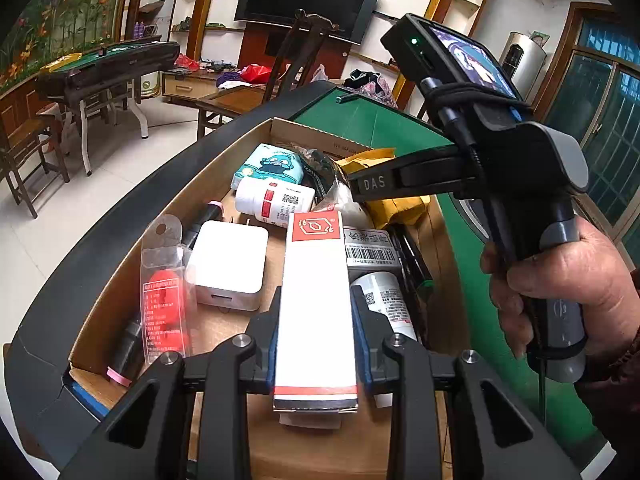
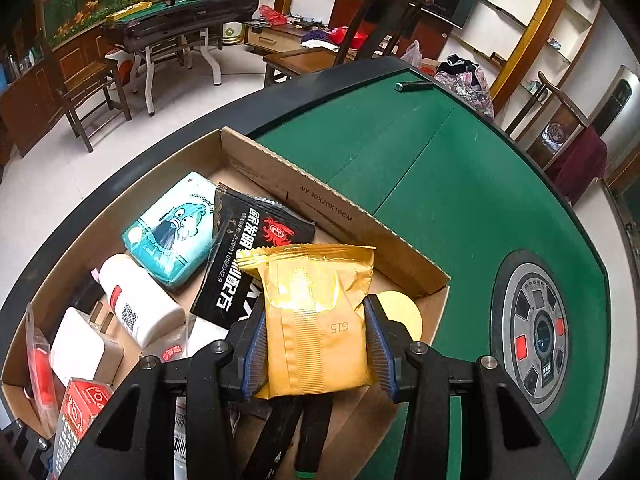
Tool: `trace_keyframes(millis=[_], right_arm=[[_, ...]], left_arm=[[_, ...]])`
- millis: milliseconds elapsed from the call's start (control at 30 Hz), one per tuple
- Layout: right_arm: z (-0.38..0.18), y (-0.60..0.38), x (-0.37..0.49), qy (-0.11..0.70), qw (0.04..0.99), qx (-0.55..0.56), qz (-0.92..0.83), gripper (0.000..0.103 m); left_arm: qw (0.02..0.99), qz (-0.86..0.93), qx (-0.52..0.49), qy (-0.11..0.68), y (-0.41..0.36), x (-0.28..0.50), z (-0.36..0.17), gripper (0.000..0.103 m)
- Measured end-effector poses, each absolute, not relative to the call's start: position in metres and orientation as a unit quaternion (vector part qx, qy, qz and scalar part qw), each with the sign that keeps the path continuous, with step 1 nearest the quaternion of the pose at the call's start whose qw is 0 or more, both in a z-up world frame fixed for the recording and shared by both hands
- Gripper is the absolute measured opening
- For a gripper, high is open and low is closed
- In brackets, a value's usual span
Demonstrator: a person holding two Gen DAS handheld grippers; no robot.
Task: Organize objects
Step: 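Lower the box into the tray with left tool while right tool drops the yellow packet in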
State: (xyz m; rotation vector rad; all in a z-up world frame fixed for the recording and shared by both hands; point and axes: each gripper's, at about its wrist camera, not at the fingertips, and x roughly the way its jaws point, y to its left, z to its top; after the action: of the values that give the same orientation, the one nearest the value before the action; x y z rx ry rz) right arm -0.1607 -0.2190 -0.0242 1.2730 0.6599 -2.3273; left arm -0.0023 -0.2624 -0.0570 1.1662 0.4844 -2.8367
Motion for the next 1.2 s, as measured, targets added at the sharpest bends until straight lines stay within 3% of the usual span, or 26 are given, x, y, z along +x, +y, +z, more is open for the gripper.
trace_keyframes(millis=[833, 900, 1067, 1200], right_arm=[[-0.028, -0.232, -0.159, 0.258, 0.187, 0.441, -0.839, 0.050], [-0.026, -0.232, -0.158, 0.256, 0.188, 0.441, -0.839, 0.050], [-0.019, -0.229, -0.152, 0.243, 0.196, 0.439, -0.843, 0.056], [-0.007, -0.226, -0.140, 0.229, 0.211, 0.432, -0.846, 0.060]], left_arm=[[0.022, -0.912, 0.367, 0.184, -0.263, 0.000, -0.059, 0.032], [0.027, -0.912, 0.363, 0.191, -0.268, 0.003, -0.057, 0.039], [0.044, -0.917, 0.342, 0.199, -0.274, 0.013, -0.048, 0.070], [0.059, -0.927, 0.322, 0.184, -0.271, 0.023, -0.035, 0.082]])
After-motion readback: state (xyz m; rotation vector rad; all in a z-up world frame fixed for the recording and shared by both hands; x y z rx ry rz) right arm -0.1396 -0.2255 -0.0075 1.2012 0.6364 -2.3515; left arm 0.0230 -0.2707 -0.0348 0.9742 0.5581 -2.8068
